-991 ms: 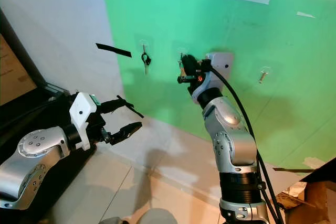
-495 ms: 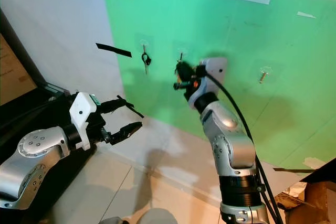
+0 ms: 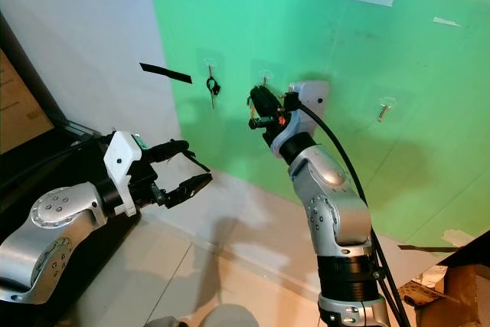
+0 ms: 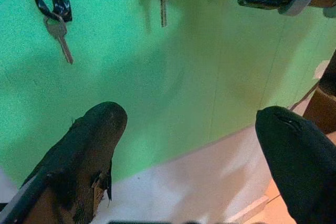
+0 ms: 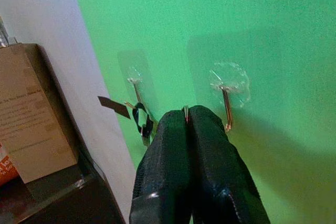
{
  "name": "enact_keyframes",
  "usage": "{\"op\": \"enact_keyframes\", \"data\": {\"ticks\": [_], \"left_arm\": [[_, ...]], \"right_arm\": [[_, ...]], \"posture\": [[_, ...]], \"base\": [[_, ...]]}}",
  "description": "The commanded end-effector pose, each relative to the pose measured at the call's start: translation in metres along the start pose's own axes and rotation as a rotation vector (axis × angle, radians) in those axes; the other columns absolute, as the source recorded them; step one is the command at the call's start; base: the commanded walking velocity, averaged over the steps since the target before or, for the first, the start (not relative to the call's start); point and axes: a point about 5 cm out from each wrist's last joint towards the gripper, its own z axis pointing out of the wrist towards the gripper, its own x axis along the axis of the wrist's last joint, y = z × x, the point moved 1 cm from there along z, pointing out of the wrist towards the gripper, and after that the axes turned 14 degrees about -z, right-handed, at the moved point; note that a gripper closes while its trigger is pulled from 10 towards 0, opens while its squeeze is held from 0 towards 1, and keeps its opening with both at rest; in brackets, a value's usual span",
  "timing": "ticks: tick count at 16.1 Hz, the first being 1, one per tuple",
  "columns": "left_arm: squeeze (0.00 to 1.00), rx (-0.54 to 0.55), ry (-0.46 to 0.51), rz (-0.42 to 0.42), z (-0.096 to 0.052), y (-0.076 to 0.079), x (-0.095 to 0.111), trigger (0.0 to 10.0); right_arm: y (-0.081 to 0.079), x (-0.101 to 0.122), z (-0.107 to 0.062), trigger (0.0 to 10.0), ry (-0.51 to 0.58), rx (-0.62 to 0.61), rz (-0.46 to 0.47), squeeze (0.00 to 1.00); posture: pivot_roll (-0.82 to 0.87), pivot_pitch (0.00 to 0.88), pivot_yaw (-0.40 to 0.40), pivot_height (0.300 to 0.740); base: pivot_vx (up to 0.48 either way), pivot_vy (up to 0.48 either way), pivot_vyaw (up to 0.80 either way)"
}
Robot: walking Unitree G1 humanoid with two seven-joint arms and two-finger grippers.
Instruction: Hang keys on a hook
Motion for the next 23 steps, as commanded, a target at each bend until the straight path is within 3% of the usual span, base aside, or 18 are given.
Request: {"op": "enact_keyframes", "data": {"ticks": [1, 9, 15, 23], "left_arm": [[0.0, -0.008, 0.04, 0.029, 0.001, 0.002, 0.011, 10.0], [0.0, -0.014, 0.041, 0.016, 0.002, 0.004, 0.01, 10.0], [0.0, -0.016, 0.03, 0.013, 0.001, 0.004, 0.008, 10.0], [0.0, -0.018, 0.027, 0.012, 0.002, 0.004, 0.008, 10.0]], "right_arm": [[-0.001, 0.006, 0.003, 10.0, 0.027, 0.003, 0.013, 0.0], [0.013, 0.006, 0.008, 10.0, 0.023, -0.113, 0.031, 0.0], [0.022, -0.004, 0.004, 10.0, -0.044, -0.167, 0.028, 0.0], [0.027, -0.003, -0.005, 10.0, -0.044, -0.127, 0.059, 0.0]], "posture": [[-0.02, 0.0, 0.011, 0.74], [-0.03, 0.0, 0.018, 0.74], [-0.03, 0.0, 0.022, 0.74], [-0.03, 0.0, 0.023, 0.74]], "base": [[0.0, 0.0, 0.0], [0.0, 0.0, 0.0], [0.0, 0.0, 0.0], [0.0, 0.0, 0.0]]}}
